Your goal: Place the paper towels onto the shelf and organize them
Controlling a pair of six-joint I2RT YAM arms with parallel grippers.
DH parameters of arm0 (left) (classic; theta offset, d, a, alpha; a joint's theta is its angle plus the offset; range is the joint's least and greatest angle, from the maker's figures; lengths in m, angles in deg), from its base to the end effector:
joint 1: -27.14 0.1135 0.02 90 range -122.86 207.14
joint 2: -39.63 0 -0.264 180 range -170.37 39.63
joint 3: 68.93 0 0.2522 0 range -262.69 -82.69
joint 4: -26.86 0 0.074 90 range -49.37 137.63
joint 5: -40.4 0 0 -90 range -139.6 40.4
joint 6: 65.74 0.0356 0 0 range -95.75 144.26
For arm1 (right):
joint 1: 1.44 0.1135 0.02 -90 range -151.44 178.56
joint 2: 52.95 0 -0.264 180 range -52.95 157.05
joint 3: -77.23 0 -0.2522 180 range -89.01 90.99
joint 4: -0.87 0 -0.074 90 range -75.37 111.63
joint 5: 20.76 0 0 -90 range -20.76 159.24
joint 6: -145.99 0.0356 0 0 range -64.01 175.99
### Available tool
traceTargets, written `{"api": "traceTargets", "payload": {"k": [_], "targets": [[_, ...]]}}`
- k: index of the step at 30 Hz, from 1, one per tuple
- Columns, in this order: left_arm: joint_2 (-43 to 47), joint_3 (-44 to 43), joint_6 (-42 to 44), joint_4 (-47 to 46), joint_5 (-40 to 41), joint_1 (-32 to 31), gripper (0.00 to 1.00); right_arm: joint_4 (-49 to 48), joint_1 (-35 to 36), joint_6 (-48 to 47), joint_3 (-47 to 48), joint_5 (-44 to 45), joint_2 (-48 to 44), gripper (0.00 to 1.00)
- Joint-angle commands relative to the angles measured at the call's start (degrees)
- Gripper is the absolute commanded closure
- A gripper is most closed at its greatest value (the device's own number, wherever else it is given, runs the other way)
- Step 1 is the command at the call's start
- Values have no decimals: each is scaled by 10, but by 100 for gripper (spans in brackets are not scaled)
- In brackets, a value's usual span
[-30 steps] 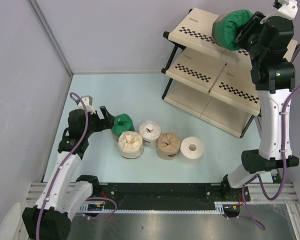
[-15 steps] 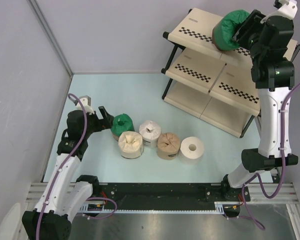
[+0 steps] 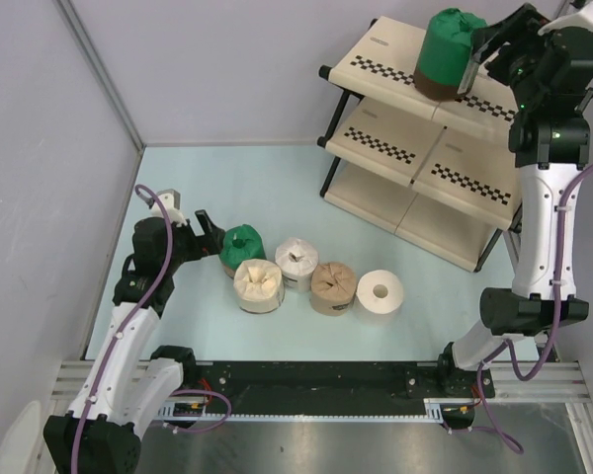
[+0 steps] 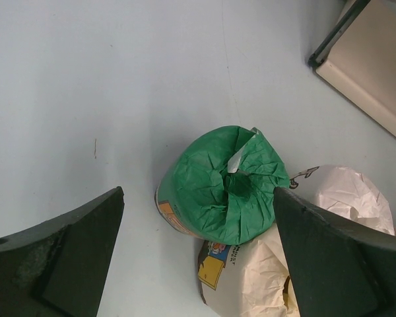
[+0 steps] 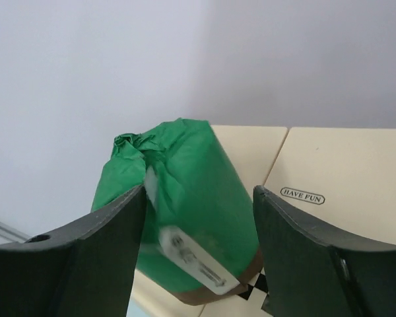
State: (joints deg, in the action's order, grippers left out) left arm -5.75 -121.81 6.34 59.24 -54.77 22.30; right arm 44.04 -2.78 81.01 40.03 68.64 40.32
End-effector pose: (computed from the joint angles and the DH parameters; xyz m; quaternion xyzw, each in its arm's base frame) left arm 0.1830 -0.0187 0.2883 -0.0718 0.8393 -0.1433 0.5196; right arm 0.3076 -0.0068 0.5811 0.1482 0.6501 0.1563 0.7287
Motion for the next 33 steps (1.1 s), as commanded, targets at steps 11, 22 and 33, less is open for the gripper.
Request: {"api": "traceTargets", "payload": {"k": [11, 22, 33], "targets": [[-2, -5, 7, -2, -4, 3, 0, -186, -74, 110, -124, -133, -63, 25], [-4, -5, 7, -3, -8, 3, 0, -329, -102, 141, -342, -44, -200, 25], [-5, -5, 7, -3, -7, 3, 0, -214, -105, 136, -289, 30, -177, 26]]}}
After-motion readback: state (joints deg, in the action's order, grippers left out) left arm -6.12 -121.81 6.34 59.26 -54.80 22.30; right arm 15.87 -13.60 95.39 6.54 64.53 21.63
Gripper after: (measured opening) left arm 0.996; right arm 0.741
